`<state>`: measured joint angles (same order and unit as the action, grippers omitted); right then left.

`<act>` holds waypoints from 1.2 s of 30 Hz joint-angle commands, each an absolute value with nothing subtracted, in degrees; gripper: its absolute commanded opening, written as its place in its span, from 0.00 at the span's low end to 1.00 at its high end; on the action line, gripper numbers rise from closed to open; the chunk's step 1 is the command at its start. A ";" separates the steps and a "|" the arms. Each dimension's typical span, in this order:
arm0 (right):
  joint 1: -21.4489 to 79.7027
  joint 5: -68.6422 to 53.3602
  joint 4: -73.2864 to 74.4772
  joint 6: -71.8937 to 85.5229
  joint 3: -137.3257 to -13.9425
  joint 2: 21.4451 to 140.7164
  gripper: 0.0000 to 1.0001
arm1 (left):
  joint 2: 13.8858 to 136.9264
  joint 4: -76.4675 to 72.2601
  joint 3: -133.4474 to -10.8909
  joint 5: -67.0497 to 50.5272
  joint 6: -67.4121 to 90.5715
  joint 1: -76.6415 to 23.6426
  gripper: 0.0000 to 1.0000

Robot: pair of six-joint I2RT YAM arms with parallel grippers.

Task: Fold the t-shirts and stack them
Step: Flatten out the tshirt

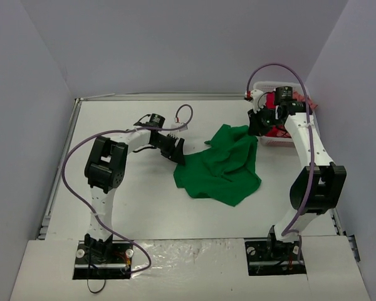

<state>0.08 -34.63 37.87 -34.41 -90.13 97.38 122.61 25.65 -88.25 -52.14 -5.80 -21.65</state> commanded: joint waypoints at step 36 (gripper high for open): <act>-7.21 -39.28 43.66 -40.15 -76.22 81.74 0.00 | 80.44 56.33 -81.49 -39.98 -29.08 0.62 0.02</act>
<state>-6.83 -38.41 38.76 -35.42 -79.50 83.61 81.78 50.76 -85.97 -37.69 -22.31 0.10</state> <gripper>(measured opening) 0.010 0.034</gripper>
